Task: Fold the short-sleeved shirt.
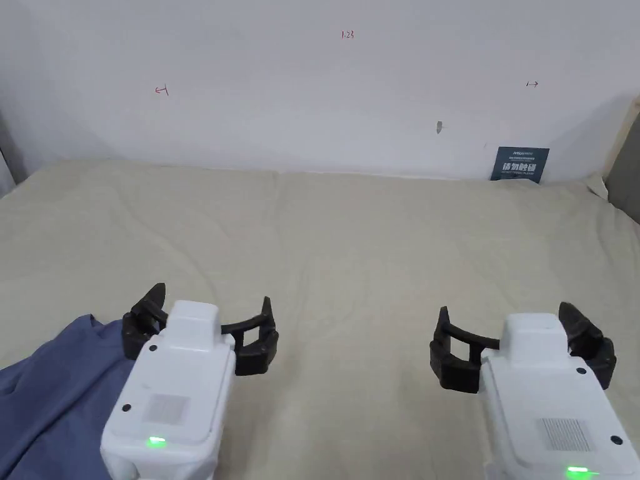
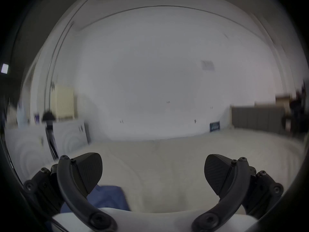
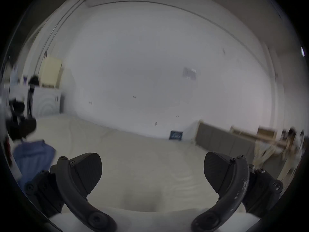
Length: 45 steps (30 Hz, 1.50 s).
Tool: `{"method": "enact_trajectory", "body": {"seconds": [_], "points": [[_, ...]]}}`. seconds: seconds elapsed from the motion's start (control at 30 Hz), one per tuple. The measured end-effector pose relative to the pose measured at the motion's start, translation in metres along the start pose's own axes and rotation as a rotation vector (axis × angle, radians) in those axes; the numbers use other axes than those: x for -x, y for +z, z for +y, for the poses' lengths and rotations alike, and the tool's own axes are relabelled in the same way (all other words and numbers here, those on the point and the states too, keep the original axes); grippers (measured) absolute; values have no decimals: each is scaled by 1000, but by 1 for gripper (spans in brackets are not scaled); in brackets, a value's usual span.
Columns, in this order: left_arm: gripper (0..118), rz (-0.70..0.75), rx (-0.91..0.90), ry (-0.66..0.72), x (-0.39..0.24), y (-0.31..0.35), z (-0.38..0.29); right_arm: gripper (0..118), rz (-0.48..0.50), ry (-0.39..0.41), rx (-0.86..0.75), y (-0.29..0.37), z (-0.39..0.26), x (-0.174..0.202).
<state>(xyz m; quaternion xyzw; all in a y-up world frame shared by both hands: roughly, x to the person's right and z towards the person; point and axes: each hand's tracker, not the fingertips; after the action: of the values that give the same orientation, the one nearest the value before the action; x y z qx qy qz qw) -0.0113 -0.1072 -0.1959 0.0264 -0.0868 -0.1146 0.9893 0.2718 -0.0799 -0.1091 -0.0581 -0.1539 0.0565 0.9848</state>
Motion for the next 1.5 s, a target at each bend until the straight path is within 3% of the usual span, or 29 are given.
{"method": "enact_trajectory", "body": {"seconds": [0.1,0.2,0.47,1.3,1.37,1.43,1.47,1.5], "points": [[118,10,2,-6,-1,0,-8,118,20,-66,29,-2,-7,-3],[118,-1,29,55,5,0,-7,118,14,-69,32,-1,-6,-3],[118,0,48,130,13,-2,-10,118,14,-59,23,0,-2,-3],[118,8,49,149,16,-5,-7,118,25,-36,17,1,2,-2],[113,-5,46,163,16,-4,-5,97,17,-24,18,2,2,0],[85,-15,49,177,16,-3,-2,49,12,-16,23,2,2,0],[59,-14,52,179,15,-3,0,24,20,-19,26,1,2,-1],[16,-10,55,176,13,-4,0,2,19,-20,29,1,2,-1]]}}
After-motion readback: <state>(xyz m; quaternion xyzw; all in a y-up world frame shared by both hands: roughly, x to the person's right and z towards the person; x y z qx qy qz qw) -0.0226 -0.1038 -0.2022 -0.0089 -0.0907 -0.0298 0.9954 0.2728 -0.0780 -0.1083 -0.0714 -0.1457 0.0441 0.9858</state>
